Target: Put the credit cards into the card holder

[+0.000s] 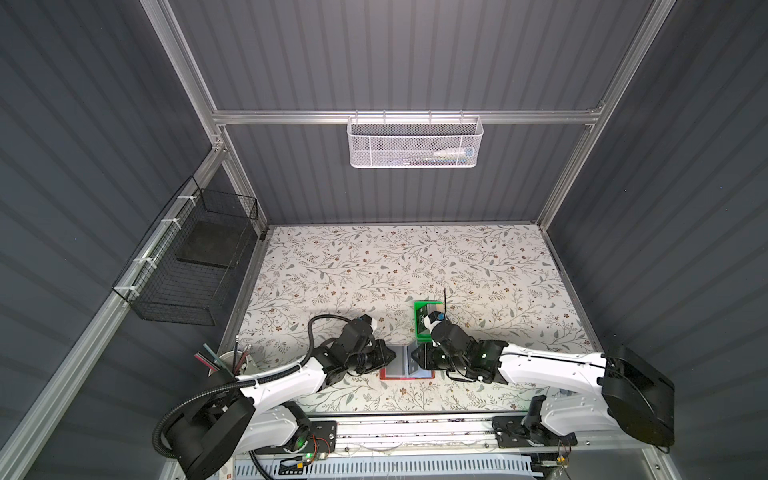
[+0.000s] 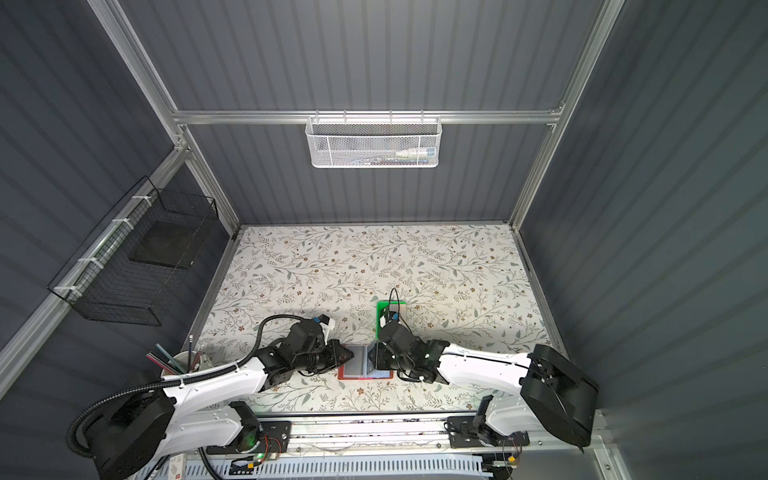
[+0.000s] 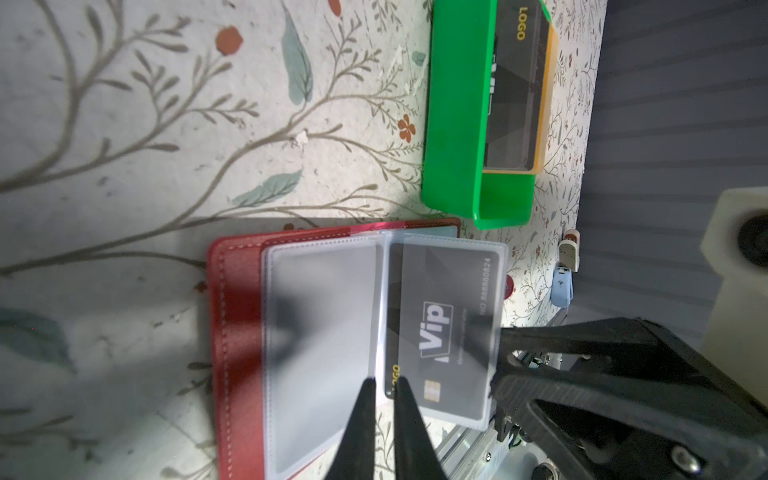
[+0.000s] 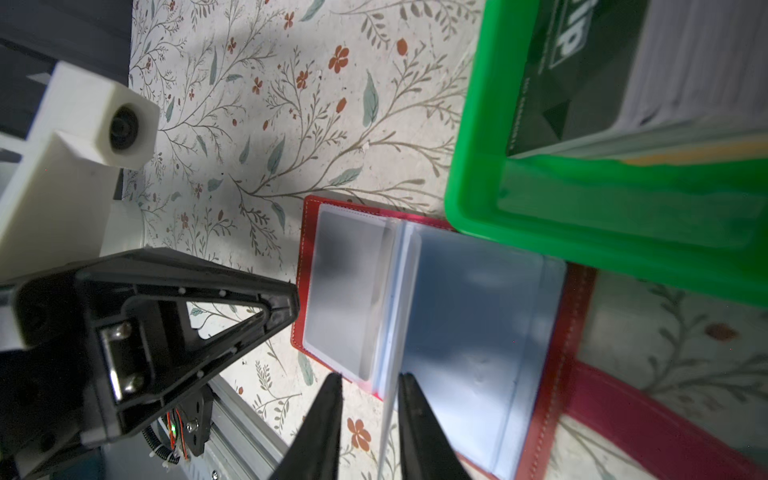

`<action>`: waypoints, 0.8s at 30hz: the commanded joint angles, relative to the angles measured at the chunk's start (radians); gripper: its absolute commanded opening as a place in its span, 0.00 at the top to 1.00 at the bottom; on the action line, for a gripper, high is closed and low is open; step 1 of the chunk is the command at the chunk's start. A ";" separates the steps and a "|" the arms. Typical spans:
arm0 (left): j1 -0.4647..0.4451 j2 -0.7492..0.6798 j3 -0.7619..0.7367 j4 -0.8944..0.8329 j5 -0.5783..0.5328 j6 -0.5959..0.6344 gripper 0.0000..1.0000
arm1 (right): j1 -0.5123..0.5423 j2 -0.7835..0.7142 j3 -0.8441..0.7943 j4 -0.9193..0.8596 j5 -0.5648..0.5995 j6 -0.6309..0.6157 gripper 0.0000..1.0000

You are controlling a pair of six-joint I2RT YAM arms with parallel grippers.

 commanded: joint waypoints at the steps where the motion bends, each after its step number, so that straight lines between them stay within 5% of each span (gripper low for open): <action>1: 0.022 -0.039 -0.023 -0.029 0.023 -0.011 0.88 | 0.016 0.032 0.051 -0.026 0.006 -0.022 0.71; 24: 0.045 -0.207 -0.032 -0.198 -0.038 0.041 0.85 | 0.047 0.120 0.196 -0.070 0.020 -0.078 0.68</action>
